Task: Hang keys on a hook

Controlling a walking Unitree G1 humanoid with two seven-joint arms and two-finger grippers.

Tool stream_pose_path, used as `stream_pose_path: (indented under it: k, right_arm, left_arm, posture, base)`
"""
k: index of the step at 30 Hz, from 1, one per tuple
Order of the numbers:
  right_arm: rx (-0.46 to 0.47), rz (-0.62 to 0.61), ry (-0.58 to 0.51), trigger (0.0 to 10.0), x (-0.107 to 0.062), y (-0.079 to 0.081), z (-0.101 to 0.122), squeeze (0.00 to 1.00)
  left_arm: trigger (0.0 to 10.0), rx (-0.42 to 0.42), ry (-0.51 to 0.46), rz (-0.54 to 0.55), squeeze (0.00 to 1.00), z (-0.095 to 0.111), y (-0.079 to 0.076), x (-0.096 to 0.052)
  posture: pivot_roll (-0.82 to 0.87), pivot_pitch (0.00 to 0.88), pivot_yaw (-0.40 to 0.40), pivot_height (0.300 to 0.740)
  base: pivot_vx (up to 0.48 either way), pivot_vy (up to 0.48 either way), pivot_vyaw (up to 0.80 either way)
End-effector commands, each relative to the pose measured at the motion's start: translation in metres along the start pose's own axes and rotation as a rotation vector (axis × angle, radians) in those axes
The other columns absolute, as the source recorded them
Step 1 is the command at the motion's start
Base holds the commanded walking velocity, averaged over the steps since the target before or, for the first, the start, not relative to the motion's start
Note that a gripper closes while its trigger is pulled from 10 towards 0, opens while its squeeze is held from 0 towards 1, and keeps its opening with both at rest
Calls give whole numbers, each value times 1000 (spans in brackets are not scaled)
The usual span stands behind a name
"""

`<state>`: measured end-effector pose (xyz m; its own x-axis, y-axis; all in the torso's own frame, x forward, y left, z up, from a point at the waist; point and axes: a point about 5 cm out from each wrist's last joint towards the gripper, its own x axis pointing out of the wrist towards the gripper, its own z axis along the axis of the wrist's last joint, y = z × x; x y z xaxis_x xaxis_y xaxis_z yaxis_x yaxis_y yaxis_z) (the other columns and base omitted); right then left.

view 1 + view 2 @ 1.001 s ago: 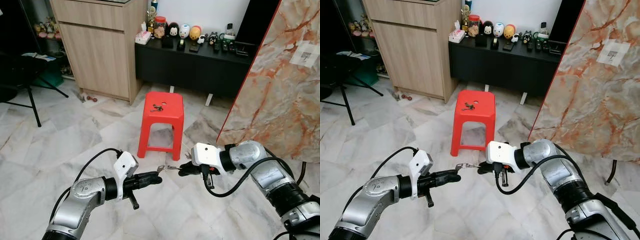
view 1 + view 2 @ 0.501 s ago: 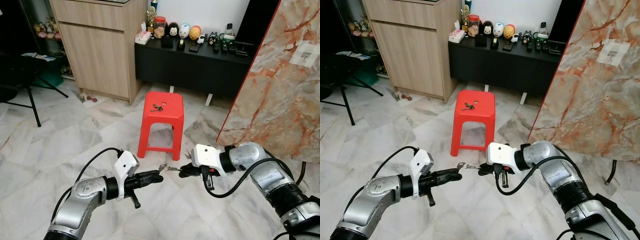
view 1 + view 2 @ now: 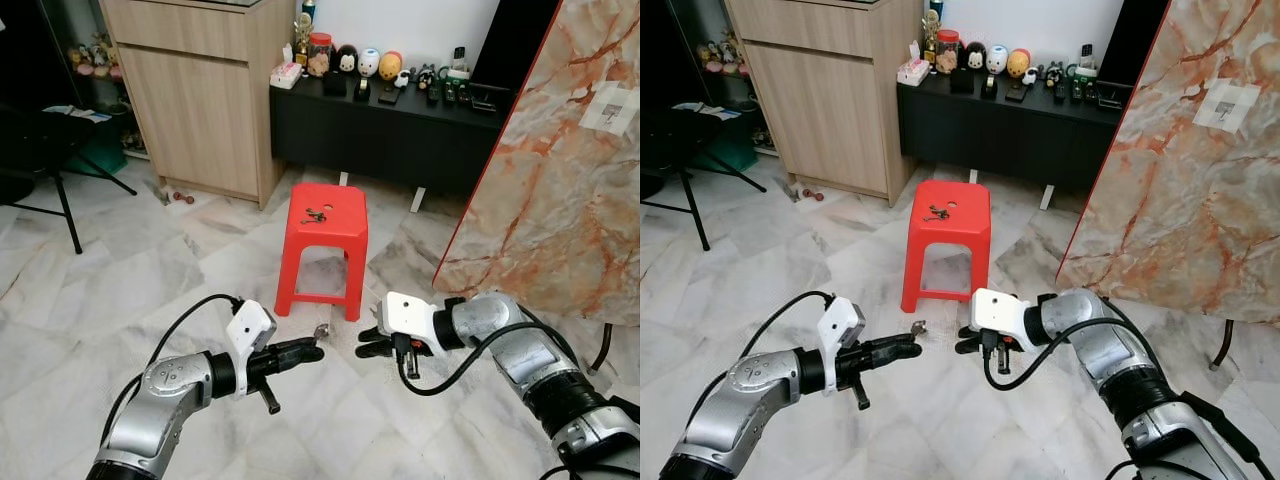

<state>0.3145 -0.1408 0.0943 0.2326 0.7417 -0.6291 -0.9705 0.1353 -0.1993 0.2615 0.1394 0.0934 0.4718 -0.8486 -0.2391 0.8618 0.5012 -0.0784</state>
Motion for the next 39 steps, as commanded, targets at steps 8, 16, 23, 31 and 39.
stream_pose_path:
  k: [8,16,23,31,39]
  right_arm:
    - [89,-221,43,10000,-1,-17,-12,0]
    - [365,-428,114,10000,9,-4,-55,0]
    - [634,-591,191,10000,21,30,-95,0]
    - [954,-691,280,10000,43,92,-130,0]
    - [1114,-747,368,10000,52,134,-145,0]
  left_arm:
    - [0,36,34,50,0,-4,4,-3]
    - [0,74,106,167,0,-19,10,-8]
    - [10000,49,189,369,0,-44,23,-10]
    - [10000,-25,231,633,0,-65,38,-16]
    - [10000,-102,359,745,0,-107,33,-20]
  posture:
    - [-8,3,-103,740]
    - [-3,12,-99,740]
    - [0,13,-90,740]
    - [5,0,-76,740]
    - [16,0,-66,740]
  base:
    - [0,0,0]
    - [0,0,0]
    - [0,0,0]
    - [0,0,0]
    - [0,0,0]
